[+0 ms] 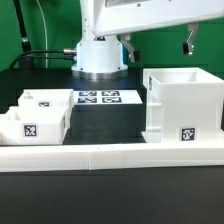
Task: Assemble drawer
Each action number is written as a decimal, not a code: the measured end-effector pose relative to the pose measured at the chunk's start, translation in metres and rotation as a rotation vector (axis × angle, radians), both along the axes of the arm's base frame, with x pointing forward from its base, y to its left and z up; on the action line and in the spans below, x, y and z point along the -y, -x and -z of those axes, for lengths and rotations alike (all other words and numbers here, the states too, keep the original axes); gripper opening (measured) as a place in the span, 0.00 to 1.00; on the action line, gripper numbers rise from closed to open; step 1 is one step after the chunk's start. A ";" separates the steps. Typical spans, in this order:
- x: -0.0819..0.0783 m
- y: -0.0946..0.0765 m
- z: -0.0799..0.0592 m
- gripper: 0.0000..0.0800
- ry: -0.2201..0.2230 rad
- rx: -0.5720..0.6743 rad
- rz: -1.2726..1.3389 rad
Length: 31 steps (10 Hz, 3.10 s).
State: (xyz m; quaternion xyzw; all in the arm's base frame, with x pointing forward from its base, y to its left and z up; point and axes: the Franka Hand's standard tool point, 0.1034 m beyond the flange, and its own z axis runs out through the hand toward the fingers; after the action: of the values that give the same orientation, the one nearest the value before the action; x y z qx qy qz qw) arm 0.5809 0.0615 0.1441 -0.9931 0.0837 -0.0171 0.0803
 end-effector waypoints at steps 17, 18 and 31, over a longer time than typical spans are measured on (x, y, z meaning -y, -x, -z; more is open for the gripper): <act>0.128 0.045 0.072 0.81 0.124 -0.058 -0.094; 0.135 0.048 0.083 0.81 0.124 -0.059 -0.085; 0.159 0.064 0.132 0.81 0.162 -0.048 -0.088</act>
Offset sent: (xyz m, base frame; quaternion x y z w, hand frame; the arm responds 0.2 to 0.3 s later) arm -0.0238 -0.0612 -0.0066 -0.1023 0.0171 -0.0022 0.9946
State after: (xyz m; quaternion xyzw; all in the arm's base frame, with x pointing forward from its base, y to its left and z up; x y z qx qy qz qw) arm 0.5172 -0.0976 0.0121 -0.9992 0.0401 0.0034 -0.0016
